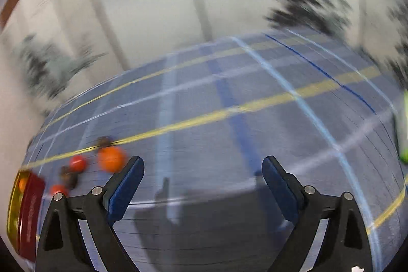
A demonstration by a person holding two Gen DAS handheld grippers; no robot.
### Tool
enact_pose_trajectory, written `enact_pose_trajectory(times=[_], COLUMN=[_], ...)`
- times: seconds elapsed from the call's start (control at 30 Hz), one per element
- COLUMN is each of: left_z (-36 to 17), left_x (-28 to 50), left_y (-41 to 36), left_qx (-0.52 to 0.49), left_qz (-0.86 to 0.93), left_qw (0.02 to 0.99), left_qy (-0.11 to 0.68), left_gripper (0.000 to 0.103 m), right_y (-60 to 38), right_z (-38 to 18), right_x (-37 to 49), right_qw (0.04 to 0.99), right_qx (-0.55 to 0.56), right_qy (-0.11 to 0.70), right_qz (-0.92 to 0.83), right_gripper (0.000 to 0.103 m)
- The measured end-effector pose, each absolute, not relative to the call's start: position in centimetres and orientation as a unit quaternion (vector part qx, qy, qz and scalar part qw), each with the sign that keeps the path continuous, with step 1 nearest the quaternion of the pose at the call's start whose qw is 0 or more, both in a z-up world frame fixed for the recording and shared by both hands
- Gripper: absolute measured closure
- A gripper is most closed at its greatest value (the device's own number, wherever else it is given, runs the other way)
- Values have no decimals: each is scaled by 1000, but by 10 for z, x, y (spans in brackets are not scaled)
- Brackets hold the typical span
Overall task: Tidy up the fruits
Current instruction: 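Withdraw the open right gripper from the tin, then lower the left gripper onto a red tomato and close it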
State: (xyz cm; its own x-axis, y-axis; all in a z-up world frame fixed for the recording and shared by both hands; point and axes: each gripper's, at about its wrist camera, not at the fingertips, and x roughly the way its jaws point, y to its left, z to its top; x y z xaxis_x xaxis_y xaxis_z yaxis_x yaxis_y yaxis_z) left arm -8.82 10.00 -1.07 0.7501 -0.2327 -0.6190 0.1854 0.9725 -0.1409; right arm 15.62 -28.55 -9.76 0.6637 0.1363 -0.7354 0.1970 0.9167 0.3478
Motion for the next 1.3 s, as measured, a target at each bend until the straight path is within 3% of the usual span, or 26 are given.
enact_pose_trajectory(times=[0.17,0.5,0.67,0.83,1.0,1.3], left_z=[-4,-33,-53,-63,-71,-46], left_x=[-26,89,124,138,142,112], left_y=[56,20,19,21,17,11], left_qx=[-12,-3,0,-5,15,38], left_qz=[-135,-109,-88,-80,-79,-104], left_qw=[931,916,907,902,900,912], left_qy=[338,386,411,424,429,396], left_gripper=[15,15,20,36,67,68], right_y=[-328,-322,-322,-325,-324,-321], right_z=[-118,-122,-123,-125,-126,-126], right_x=[148,154,155,156,157,159], right_qw=[870,867,867,867,867,868], right_qx=[275,284,284,282,279,275], right_qy=[408,410,410,411,412,414], right_qz=[-18,9,9,9,8,6], right_gripper=[8,6,6,5,4,4])
